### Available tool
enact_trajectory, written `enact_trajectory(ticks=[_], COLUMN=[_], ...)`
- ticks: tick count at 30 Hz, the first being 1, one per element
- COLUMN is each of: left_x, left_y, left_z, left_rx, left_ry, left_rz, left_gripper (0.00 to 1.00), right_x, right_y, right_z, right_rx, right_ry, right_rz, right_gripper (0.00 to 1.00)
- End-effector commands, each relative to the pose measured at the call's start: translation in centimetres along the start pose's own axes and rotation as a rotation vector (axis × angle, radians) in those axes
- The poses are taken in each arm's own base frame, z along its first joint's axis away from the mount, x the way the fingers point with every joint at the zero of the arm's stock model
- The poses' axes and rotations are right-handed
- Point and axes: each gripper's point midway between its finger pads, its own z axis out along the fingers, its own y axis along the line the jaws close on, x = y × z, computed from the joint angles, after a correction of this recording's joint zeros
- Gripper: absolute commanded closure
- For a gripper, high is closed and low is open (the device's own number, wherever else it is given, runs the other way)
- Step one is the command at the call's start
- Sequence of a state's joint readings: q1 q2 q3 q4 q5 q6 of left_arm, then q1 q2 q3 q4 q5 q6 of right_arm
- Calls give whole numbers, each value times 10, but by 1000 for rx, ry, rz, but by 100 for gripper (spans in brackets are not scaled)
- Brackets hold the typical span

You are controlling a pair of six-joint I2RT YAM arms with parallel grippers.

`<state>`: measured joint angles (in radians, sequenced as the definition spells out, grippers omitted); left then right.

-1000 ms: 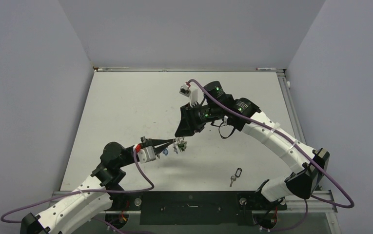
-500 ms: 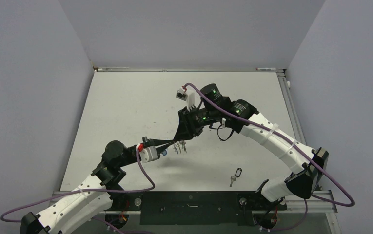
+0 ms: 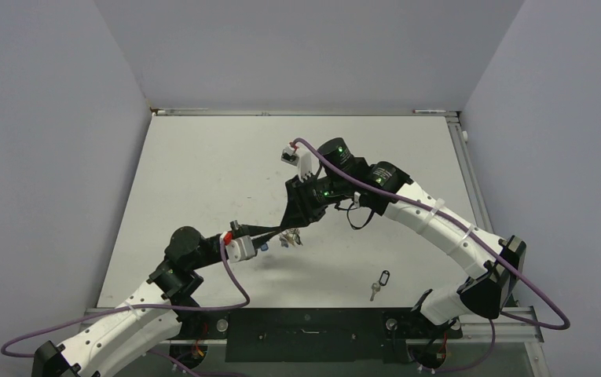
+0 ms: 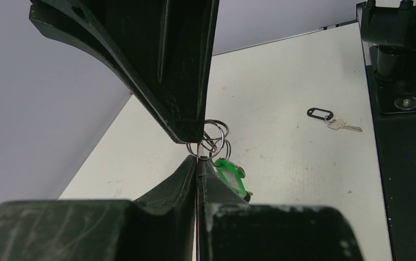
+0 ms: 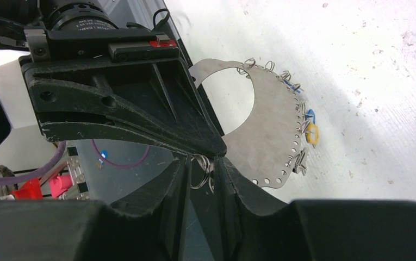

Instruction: Put the keys on the keyring

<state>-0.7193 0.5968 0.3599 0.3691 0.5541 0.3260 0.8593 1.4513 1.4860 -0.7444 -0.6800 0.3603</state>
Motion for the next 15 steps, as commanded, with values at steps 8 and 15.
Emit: enact_trajectory(ticks=[8, 15], left_x=[-41, -41], left_y=[19, 20], left_z=[2, 2], left_rx=[-50, -62], left_ry=[-94, -94], left_rz=[81, 78], left_gripper=[100, 100], right_x=[1, -11], right_y=[8, -3], right_z=[2, -4], right_rx=[-1, 85], right_ry=[-1, -81], right_rz=[-32, -24], right_gripper=[94, 95])
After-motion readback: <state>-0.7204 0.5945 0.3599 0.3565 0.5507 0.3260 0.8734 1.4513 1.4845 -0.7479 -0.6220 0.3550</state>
